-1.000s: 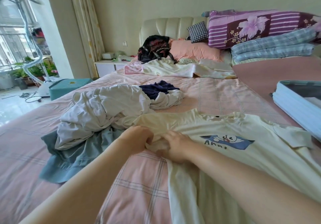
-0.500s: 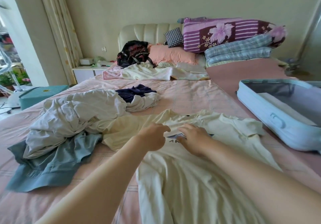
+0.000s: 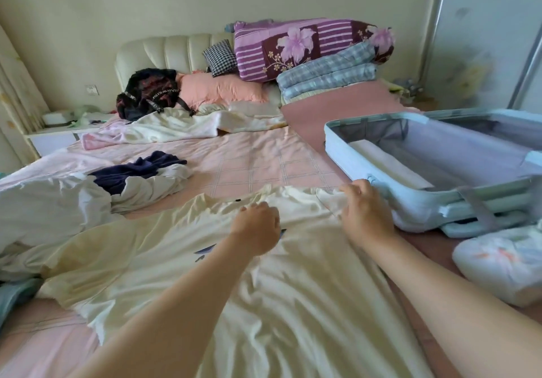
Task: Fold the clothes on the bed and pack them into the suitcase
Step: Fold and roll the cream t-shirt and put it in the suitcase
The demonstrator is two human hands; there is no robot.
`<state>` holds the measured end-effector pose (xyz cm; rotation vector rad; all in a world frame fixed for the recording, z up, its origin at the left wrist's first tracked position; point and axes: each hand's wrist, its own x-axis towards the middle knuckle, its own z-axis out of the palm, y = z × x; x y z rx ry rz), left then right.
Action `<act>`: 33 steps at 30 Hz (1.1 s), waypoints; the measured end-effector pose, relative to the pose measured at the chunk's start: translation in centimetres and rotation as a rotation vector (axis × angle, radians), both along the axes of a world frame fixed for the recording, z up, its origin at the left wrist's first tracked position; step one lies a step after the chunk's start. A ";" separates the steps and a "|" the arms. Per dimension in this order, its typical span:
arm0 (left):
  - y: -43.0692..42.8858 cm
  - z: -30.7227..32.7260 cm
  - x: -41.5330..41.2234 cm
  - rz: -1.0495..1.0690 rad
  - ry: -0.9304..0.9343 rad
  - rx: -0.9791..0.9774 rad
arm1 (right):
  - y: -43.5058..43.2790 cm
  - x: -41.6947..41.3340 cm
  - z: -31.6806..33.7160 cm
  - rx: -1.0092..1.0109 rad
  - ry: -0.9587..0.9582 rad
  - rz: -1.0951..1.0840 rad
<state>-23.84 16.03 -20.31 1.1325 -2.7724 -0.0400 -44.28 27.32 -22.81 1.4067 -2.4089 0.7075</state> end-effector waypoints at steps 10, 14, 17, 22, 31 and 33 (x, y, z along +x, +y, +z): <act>-4.4 0.3 -9.6 -0.150 0.216 0.071 | -3.6 -2.4 -1.6 -0.013 0.044 0.092; -5.6 0.0 -12.4 -0.219 0.016 0.103 | -3.6 -2.3 -0.9 -0.200 0.177 0.143; -6.4 0.5 -13.1 -0.119 0.063 -0.103 | -3.9 -2.6 0.0 -0.257 0.391 0.116; -7.9 2.1 -12.8 0.204 0.370 -0.047 | -3.6 -3.0 1.5 -0.176 0.734 -0.022; -4.9 -2.4 -12.2 -0.121 0.496 0.496 | -2.9 -1.9 -0.2 0.238 0.223 0.395; -4.1 -2.7 -11.2 -0.135 0.531 0.307 | -2.3 -2.3 -1.1 0.393 0.045 0.323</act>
